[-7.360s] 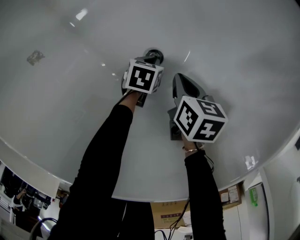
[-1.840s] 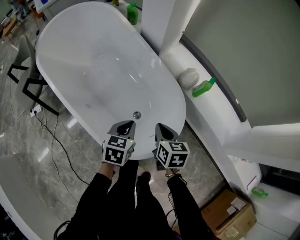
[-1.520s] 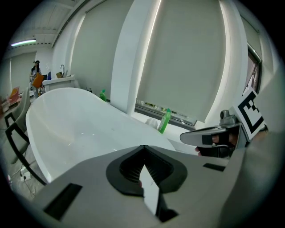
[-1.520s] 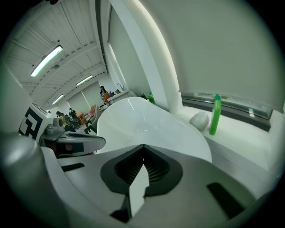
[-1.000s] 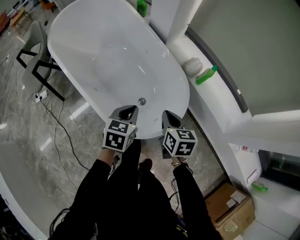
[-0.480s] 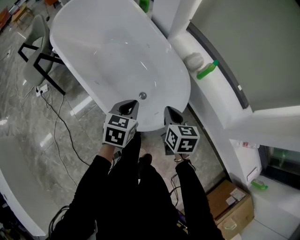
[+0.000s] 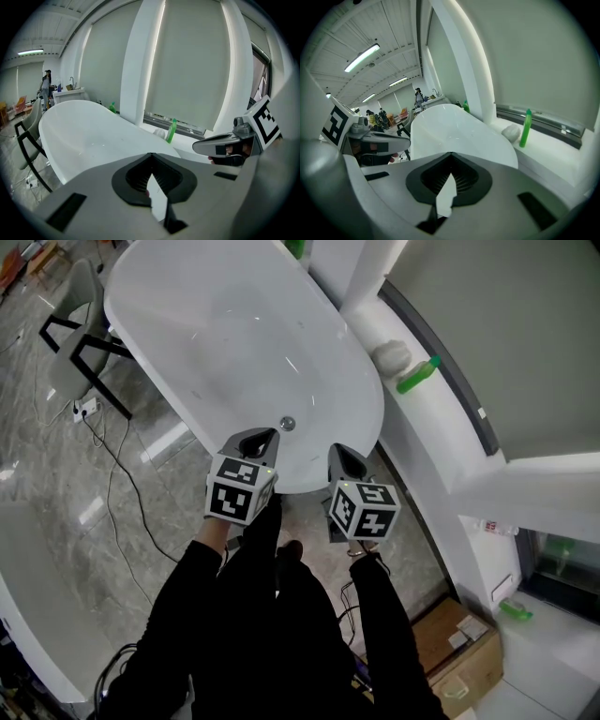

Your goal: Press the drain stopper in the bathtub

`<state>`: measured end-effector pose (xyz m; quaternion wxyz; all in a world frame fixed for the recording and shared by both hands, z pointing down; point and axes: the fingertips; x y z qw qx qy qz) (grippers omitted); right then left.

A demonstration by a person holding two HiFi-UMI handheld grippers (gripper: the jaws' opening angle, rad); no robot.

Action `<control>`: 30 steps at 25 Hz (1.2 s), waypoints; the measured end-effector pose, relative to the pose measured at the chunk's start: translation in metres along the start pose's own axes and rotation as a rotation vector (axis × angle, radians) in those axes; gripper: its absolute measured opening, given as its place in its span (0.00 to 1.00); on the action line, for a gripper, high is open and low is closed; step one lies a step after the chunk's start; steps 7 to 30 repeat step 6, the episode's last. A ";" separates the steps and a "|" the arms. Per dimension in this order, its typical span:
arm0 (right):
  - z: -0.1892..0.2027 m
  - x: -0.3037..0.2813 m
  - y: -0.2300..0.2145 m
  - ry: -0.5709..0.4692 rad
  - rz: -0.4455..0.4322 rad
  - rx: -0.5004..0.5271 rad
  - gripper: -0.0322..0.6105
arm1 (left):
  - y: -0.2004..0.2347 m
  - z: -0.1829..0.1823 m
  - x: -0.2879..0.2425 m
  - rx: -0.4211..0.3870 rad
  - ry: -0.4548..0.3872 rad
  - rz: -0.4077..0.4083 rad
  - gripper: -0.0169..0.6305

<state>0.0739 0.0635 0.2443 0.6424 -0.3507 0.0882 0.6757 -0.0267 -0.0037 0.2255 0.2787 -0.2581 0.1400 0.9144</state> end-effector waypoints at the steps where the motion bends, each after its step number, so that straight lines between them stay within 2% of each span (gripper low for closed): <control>1: 0.000 0.000 0.001 -0.002 0.000 0.001 0.05 | 0.000 0.001 0.001 0.000 0.001 0.000 0.04; 30: 0.002 0.001 0.004 -0.002 -0.001 0.007 0.05 | 0.002 0.006 0.005 0.014 0.004 0.001 0.04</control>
Point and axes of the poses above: the fingertips, and each gripper's own axes: x backward along the fingers, y to its left, z out of its underside, and after that the axes turned 5 degrees about -x, right-handed
